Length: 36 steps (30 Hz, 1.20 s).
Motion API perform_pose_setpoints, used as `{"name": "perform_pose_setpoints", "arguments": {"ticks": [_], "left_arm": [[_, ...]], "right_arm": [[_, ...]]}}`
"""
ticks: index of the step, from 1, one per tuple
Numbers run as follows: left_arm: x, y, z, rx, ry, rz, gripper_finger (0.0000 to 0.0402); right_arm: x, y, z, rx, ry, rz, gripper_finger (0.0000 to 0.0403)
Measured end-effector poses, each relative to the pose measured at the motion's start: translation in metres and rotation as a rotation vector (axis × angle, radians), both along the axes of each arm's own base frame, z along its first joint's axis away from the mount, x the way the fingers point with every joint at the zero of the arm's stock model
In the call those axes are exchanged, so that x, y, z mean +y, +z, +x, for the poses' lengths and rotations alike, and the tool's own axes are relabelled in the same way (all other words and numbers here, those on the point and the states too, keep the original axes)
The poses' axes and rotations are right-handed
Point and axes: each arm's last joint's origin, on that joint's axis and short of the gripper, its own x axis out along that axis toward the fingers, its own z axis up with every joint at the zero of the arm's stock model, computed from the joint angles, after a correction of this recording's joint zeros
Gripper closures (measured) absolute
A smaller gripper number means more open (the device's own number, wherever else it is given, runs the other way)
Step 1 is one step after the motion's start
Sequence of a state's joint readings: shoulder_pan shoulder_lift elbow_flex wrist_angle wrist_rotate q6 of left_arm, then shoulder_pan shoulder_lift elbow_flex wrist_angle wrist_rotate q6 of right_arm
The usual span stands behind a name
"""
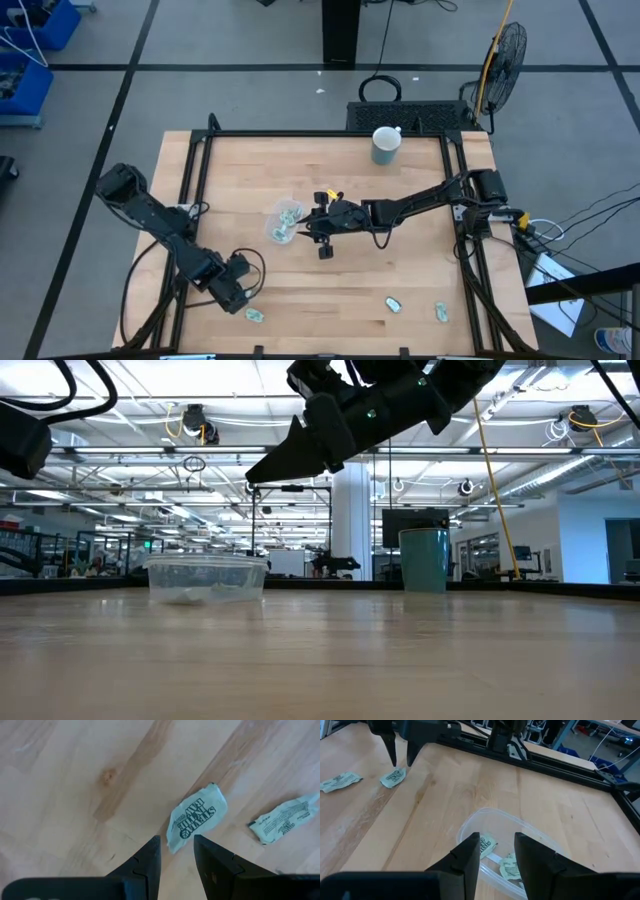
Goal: Pick and place Stevia / Truvia into bins
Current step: Put the green stevia packet into the transparent bin
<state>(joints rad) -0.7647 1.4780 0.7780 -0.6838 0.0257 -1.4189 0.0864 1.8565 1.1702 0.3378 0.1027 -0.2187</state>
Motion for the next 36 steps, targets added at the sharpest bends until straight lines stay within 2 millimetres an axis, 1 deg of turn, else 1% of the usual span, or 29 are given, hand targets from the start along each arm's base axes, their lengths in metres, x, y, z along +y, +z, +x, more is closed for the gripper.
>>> {"name": "perform_pose_setpoints", "arguments": {"ticks": [3, 7, 11, 14, 17, 20, 21, 23, 26, 31, 36], "left_arm": [[0.001, -0.001, 0.000, 0.000, 0.002, 0.005, 0.0282], [0.005, -0.009, -0.004, -0.001, 0.008, 0.042, 0.0282], [0.006, -0.015, -0.005, -0.010, 0.011, 0.008, 0.0282], [0.005, -0.016, -0.005, -0.023, -0.008, 0.003, 0.0286], [0.005, -0.016, -0.004, -0.034, -0.030, 0.010, 0.0315], [0.005, -0.016, -0.004, -0.029, -0.032, 0.002, 0.0373], [0.005, -0.016, -0.004, -0.023, -0.031, -0.006, 0.0387], [0.006, -0.015, -0.002, -0.028, -0.037, -0.010, 0.0392], [0.010, -0.006, 0.011, -0.119, -0.070, 0.034, 0.0397], [0.031, 0.019, 0.046, -0.294, -0.161, 0.239, 0.0398], [0.061, 0.048, 0.073, -0.311, -0.286, 0.436, 0.0399]], "right_arm": [[0.000, 0.000, 0.000, 0.000, -0.003, 0.008, 0.0287], [0.000, 0.000, 0.000, 0.000, -0.003, 0.008, 0.0287], [0.000, 0.000, 0.000, 0.000, -0.003, 0.008, 0.0287], [0.000, 0.000, 0.000, 0.000, 0.001, -0.001, 0.0287], [0.000, 0.000, 0.000, 0.000, 0.002, -0.003, 0.0287], [0.000, 0.000, 0.000, 0.000, 0.002, -0.003, 0.0287], [0.000, 0.000, 0.000, 0.000, 0.002, -0.004, 0.0287], [0.000, 0.000, 0.000, 0.000, 0.003, -0.005, 0.0287], [0.000, 0.000, 0.000, 0.001, 0.004, -0.007, 0.0287], [0.003, -0.006, -0.003, 0.065, 0.008, -0.017, 0.0287], [0.012, -0.015, -0.010, 0.186, 0.017, -0.009, 0.0287]]}}
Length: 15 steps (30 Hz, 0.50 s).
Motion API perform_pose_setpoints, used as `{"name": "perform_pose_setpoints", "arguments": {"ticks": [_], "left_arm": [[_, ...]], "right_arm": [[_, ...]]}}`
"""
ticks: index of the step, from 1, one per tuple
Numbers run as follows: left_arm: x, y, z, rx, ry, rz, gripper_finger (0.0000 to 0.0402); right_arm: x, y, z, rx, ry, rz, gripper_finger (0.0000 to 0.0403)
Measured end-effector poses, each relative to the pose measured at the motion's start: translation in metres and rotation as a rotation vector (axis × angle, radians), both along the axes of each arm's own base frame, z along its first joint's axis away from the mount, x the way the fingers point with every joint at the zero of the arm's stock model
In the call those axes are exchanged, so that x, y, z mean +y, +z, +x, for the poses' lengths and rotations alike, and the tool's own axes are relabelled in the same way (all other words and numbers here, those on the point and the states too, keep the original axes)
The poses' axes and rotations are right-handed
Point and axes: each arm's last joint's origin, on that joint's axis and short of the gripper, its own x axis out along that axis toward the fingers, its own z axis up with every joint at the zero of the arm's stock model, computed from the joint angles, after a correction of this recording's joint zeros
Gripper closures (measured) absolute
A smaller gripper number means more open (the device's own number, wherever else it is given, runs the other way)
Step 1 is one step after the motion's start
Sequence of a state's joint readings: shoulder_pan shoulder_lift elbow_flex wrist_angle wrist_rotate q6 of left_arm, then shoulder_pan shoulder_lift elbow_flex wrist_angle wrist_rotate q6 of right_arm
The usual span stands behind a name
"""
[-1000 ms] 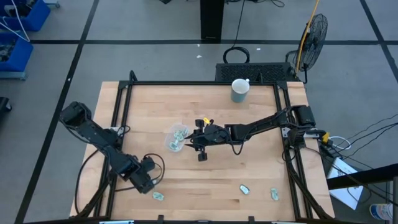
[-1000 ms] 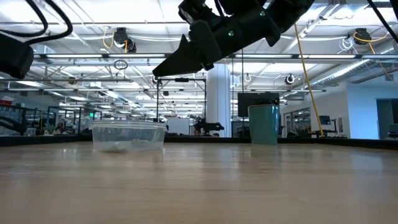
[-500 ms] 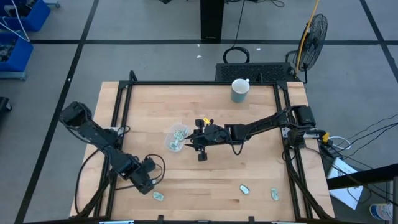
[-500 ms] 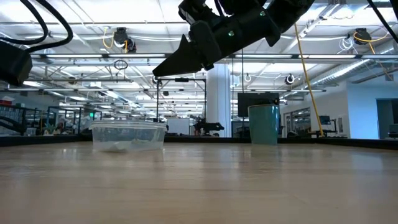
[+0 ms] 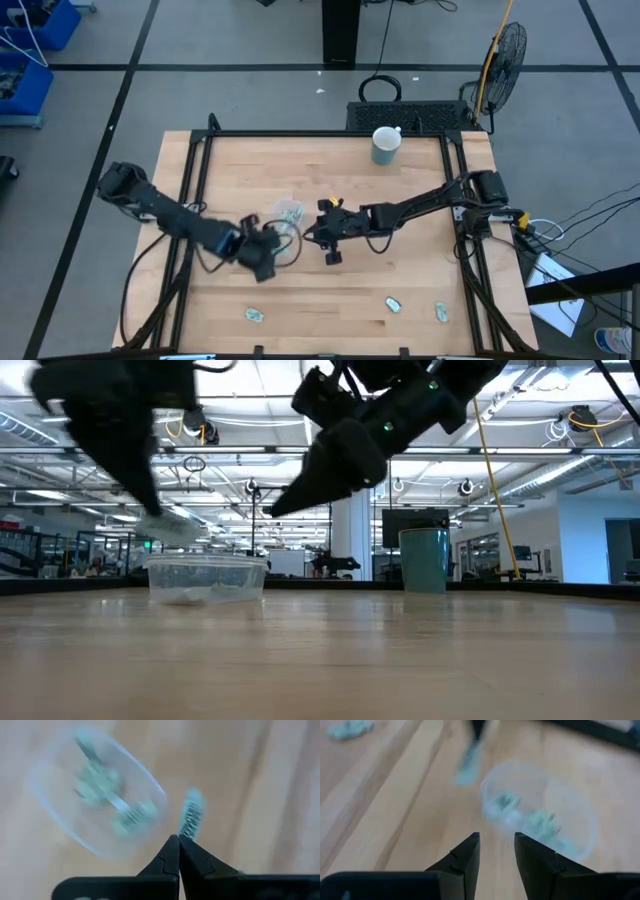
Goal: Pick and place Stevia / Truvia into bins
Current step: Put the green stevia packet into the transparent bin
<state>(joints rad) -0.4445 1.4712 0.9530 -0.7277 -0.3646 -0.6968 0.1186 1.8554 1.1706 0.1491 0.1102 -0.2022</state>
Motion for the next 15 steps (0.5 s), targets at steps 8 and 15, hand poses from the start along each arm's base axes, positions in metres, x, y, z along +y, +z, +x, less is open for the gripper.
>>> {"name": "perform_pose_setpoints", "arguments": {"ticks": [8, 15], "left_arm": [[0.072, 0.002, 0.015, 0.145, 0.053, -0.013, 0.0399], [0.099, 0.000, 0.021, 0.127, 0.023, -0.092, 0.0380]], "right_arm": [[0.018, 0.001, -0.030, 0.225, -0.198, -0.011, 0.0287], [0.031, 0.004, -0.057, 0.367, -0.321, -0.044, 0.0287]]}}
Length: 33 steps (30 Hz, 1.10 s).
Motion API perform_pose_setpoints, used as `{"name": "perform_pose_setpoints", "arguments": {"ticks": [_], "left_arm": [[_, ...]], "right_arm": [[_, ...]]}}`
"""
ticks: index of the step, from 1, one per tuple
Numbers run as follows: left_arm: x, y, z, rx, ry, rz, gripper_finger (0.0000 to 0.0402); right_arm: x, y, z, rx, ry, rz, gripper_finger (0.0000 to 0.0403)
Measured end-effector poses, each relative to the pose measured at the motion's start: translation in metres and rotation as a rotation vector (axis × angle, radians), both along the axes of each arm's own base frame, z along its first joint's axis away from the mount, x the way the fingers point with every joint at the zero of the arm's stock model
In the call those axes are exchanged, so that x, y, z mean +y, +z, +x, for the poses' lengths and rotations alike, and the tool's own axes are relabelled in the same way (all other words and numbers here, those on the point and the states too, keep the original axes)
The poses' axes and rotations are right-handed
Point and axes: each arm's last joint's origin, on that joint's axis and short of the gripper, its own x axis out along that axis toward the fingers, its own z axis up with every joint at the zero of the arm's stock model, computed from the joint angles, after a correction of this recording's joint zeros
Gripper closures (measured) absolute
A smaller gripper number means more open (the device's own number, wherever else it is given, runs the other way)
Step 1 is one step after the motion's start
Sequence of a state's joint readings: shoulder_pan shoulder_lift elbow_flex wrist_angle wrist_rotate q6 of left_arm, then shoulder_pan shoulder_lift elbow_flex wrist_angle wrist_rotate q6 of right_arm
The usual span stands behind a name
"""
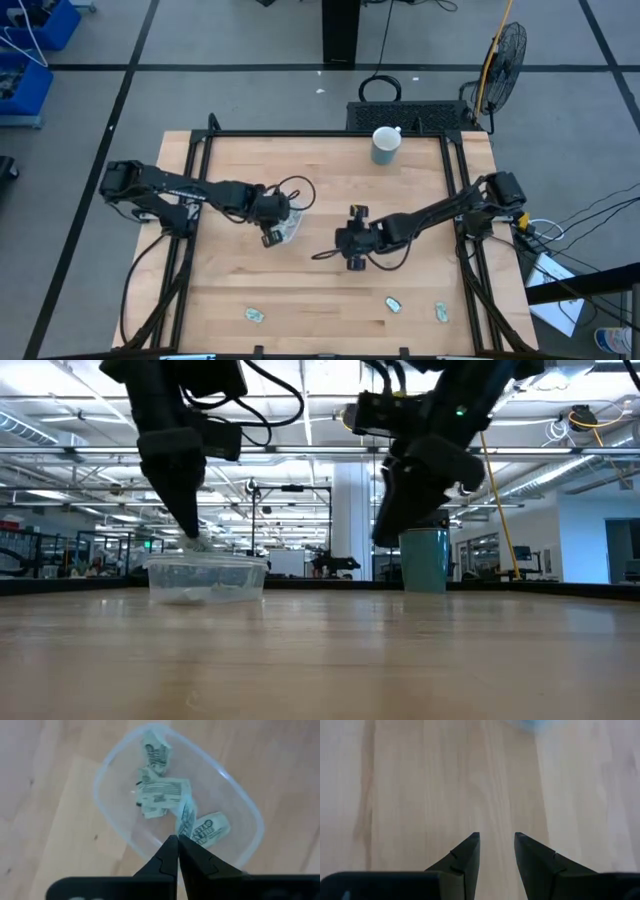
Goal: Pick and place Stevia / Truvia into bins
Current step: Put the green stevia packet into the transparent bin
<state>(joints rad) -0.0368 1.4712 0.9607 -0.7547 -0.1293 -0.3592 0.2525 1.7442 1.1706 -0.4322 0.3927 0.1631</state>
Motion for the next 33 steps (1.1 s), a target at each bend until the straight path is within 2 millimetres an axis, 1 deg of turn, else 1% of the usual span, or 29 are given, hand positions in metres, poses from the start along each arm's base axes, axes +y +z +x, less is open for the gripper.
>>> {"name": "perform_pose_setpoints", "arguments": {"ticks": [4, 7, 10, 13, 15, 17, 20, 22, 24, 27, 31, 33], "left_arm": [[0.003, 0.000, 0.000, 0.005, -0.009, -0.019, 0.0362], [0.003, 0.000, 0.000, 0.006, -0.021, -0.015, 0.0339], [0.001, 0.000, 0.001, 0.001, -0.078, 0.010, 0.0315], [0.001, 0.002, 0.006, -0.043, -0.117, 0.056, 0.0301], [0.001, 0.008, 0.012, -0.103, -0.128, 0.095, 0.0299], [0.002, 0.016, 0.022, -0.200, -0.150, 0.140, 0.0300], [0.000, 0.028, 0.037, -0.375, -0.202, 0.193, 0.0303], [0.000, 0.037, 0.045, -0.496, -0.233, 0.228, 0.0304], [-0.001, 0.044, 0.051, -0.589, -0.254, 0.259, 0.0304], [-0.001, 0.053, 0.057, -0.687, -0.251, 0.280, 0.0304], [-0.001, 0.057, 0.059, -0.736, -0.239, 0.280, 0.0304], [-0.001, 0.057, 0.059, -0.737, -0.241, 0.283, 0.0304]], "right_arm": [[0.006, 0.002, -0.013, 0.055, -0.057, 0.027, 0.0287], [0.015, 0.006, -0.025, 0.100, -0.092, 0.042, 0.0287], [0.028, 0.013, -0.043, 0.149, -0.122, 0.074, 0.0287], [0.047, 0.019, -0.063, 0.231, -0.138, 0.176, 0.0287], [0.065, 0.019, -0.074, 0.254, -0.153, 0.239, 0.0286], [0.085, 0.016, -0.083, 0.238, -0.150, 0.291, 0.0286], [0.113, 0.003, -0.095, 0.192, -0.108, 0.386, 0.0286], [0.126, -0.004, -0.104, 0.151, -0.116, 0.435, 0.0286], [0.136, -0.006, -0.113, 0.123, -0.161, 0.486, 0.0286], [0.145, -0.011, -0.131, 0.158, -0.263, 0.510, 0.0286], [0.152, -0.014, -0.158, 0.300, -0.418, 0.518, 0.0286], [0.152, -0.015, -0.171, 0.379, -0.492, 0.479, 0.0286]]}}
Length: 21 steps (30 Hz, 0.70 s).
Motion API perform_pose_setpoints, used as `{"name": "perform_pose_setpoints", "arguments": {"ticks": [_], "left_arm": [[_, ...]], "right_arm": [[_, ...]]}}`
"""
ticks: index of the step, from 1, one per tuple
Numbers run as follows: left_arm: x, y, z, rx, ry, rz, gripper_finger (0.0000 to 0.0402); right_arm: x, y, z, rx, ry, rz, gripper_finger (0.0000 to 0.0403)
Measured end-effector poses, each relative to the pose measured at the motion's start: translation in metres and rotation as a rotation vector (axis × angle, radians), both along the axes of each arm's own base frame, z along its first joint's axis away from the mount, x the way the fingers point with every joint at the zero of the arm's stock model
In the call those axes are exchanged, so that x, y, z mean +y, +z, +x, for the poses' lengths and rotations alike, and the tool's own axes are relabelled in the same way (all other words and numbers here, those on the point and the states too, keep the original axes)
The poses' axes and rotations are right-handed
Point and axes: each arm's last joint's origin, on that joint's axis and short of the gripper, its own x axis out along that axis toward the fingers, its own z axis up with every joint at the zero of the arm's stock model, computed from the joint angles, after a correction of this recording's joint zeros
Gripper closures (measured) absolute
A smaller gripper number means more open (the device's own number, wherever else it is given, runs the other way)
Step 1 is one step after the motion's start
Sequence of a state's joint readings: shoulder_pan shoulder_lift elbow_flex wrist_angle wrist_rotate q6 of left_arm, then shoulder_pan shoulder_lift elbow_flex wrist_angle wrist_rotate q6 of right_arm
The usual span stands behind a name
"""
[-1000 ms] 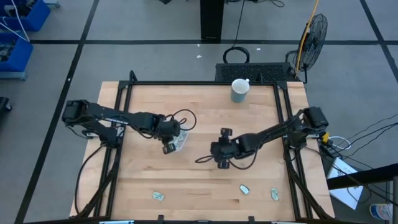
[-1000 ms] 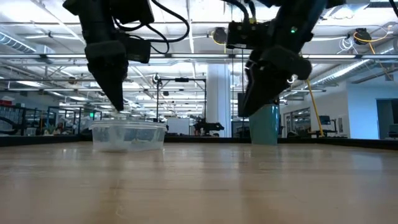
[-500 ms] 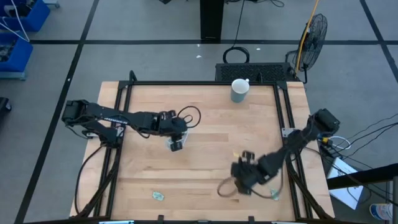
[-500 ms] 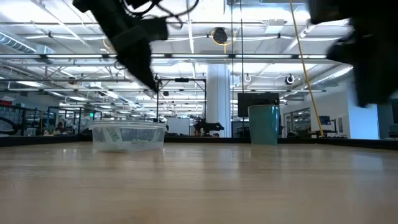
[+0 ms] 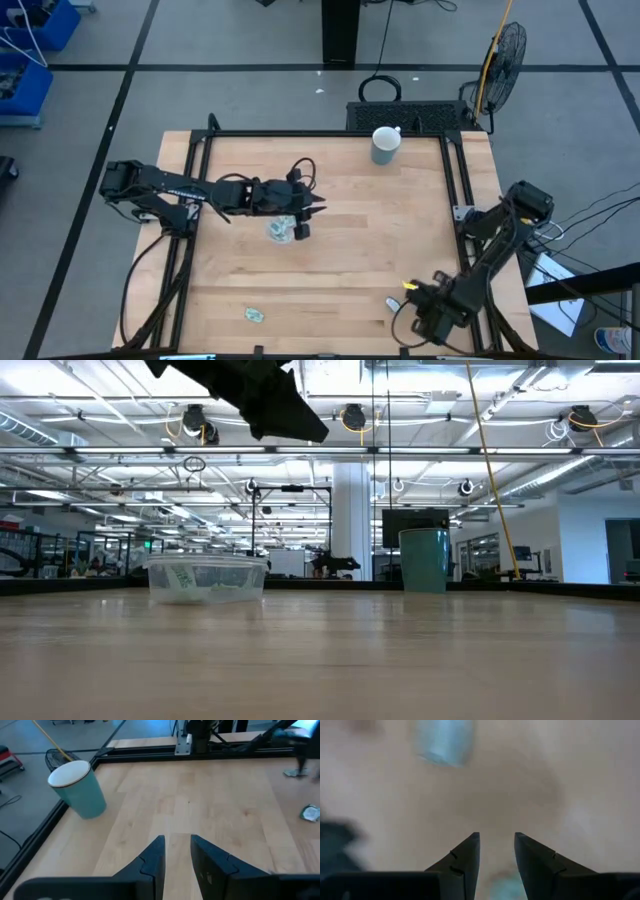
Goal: Pick and place Stevia / Truvia into bins
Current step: Put the green stevia packet into the transparent bin
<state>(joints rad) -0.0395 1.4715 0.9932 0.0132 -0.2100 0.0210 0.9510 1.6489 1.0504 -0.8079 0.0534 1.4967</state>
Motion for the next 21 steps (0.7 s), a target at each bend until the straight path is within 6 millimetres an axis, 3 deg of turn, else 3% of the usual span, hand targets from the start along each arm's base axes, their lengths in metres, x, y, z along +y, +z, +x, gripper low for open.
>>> {"name": "perform_pose_setpoints", "arguments": {"ticks": [4, 9, 13, 21], "left_arm": [[0.003, 0.000, 0.000, 0.000, 0.011, -0.002, 0.0304], [0.010, 0.000, 0.000, 0.000, 0.040, -0.001, 0.0304], [0.016, 0.000, 0.000, 0.001, 0.056, 0.002, 0.0305], [0.024, 0.000, -0.001, 0.003, 0.081, 0.006, 0.0304]], "right_arm": [[-0.004, 0.000, -0.018, 0.107, -0.095, -0.085, 0.0287], [0.000, -0.003, -0.026, 0.196, -0.193, -0.055, 0.0287], [0.004, -0.011, -0.029, 0.181, -0.216, -0.015, 0.0287], [-0.013, -0.038, -0.038, 0.191, -0.217, -0.033, 0.0287]]}}
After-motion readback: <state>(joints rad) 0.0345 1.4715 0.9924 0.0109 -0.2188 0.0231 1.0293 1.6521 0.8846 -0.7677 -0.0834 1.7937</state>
